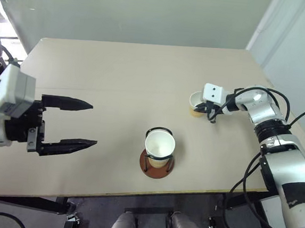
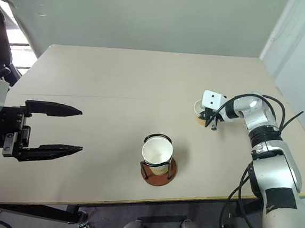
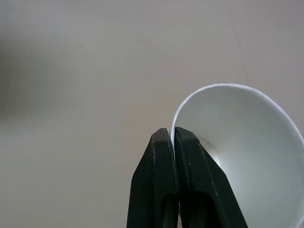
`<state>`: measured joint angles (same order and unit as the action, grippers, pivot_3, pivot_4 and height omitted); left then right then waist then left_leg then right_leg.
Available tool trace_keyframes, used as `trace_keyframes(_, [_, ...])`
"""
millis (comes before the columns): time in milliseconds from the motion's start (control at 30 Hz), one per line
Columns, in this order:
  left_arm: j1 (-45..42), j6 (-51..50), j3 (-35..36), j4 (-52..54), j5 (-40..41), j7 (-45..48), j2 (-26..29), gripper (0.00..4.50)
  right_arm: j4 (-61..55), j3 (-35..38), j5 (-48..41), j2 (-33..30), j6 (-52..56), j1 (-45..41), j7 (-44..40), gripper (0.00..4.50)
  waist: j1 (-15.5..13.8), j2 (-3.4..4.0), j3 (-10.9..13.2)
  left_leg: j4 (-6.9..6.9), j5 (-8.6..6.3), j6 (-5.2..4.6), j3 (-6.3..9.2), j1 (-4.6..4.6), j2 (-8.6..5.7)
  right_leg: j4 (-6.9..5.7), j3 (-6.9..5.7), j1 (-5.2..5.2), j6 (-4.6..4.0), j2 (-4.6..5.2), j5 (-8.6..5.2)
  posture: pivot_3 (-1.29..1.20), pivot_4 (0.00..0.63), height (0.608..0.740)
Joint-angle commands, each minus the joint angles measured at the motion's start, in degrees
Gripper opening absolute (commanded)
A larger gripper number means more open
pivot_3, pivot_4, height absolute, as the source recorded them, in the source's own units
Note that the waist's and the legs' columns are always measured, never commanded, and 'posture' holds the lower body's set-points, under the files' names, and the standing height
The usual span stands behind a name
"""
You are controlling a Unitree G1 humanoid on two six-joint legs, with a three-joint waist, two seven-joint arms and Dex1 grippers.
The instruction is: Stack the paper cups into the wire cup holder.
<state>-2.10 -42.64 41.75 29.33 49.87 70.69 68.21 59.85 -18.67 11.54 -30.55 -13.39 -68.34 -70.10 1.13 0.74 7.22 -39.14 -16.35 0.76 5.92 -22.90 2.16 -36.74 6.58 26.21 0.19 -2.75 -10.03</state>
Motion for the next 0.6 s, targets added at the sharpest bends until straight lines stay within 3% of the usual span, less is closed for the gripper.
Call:
trace_keyframes(33, [-0.8,-0.2,2.2,-0.2,0.9,0.2,0.6,4.45,-7.9,3.4,-4.8,-3.8,0.9,-1.0,-8.2,0.02,0.0,0.02,0.0,0.02,0.00,0.00,0.00,0.00,0.01,0.00,-0.01,0.02,0.01,0.00,0.00,0.00,0.150,0.740])
trace_keyframes(233, [3.4,-2.1,4.8,0.4,1.8,1.7,-1.3,4.45,-40.6,12.5,-23.5,-15.1,22.1,5.1,-22.1,0.02,0.0,0.04,0.0,0.24,0.42,0.73,-0.03,-0.10,0.02,0.13,-0.05,0.06,-0.23,-0.02,-0.21,0.00,0.150,0.740])
trace_keyframes(433, [0.8,0.6,-0.7,-1.4,1.3,0.6,-1.9,4.45,-65.3,18.3,-41.9,-18.1,46.2,7.7,-19.8,0.02,0.2,0.01,0.1,0.22,0.46,0.81,-0.10,0.19,0.07,0.36,0.01,-0.29,-0.28,-0.14,-0.32,0.00,0.150,0.740])
trace_keyframes(600, [-2.5,2.6,-5.3,-3.6,0.2,0.8,-1.6,4.45,-77.4,15.2,-46.1,-15.1,53.8,11.7,-12.5,0.02,0.3,-0.11,0.1,0.23,0.46,0.81,-0.11,0.70,0.06,0.27,0.11,-0.70,-0.37,-0.22,-0.44,0.00,0.150,0.740])
